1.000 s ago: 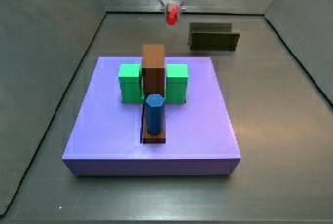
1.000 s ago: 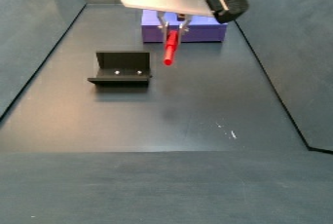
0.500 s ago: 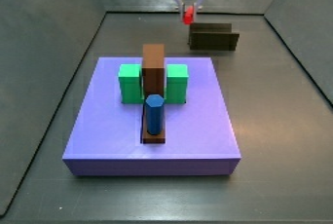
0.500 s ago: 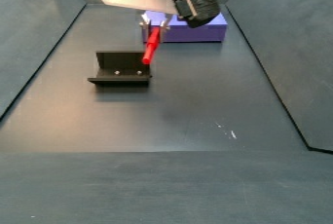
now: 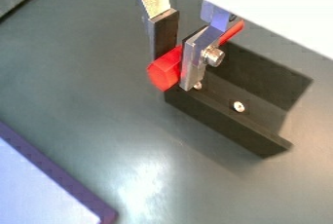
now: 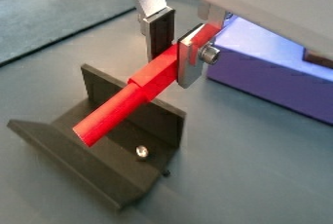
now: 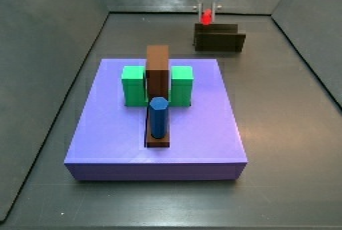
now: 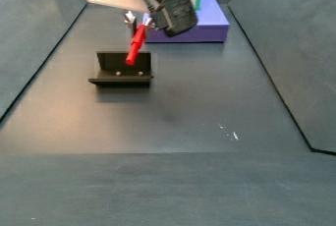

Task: Pick up the red object. Move up. Place the red object on the fixture. Regrasp the red object. Move to above the board. Insert the red object.
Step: Place the red object on the fixture.

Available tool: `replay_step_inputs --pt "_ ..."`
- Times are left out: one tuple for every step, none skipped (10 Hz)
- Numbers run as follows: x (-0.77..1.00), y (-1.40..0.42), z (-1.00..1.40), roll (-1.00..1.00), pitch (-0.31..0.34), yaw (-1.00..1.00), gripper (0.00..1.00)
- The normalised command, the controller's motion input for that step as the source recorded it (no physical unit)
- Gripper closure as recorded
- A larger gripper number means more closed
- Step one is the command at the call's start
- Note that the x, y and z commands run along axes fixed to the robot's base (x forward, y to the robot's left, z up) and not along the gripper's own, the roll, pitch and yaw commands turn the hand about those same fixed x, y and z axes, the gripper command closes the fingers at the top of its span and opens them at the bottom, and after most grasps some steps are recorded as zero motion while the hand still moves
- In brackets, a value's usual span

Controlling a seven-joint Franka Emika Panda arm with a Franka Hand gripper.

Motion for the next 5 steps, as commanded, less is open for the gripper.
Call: replay_step_inputs --pt "0.75 0.00 0.00 -0.57 0.049 -0.09 1.00" --pt "0.71 0.00 0.00 -0.58 0.083 -0.05 1.00" --pt "0.61 0.00 0.00 -0.59 0.191 0.00 1.00" --pt "0.63 0.00 0.00 -0.58 0.246 0.00 1.00" --pt "0.59 0.00 0.00 -0.57 0.243 0.02 1.00"
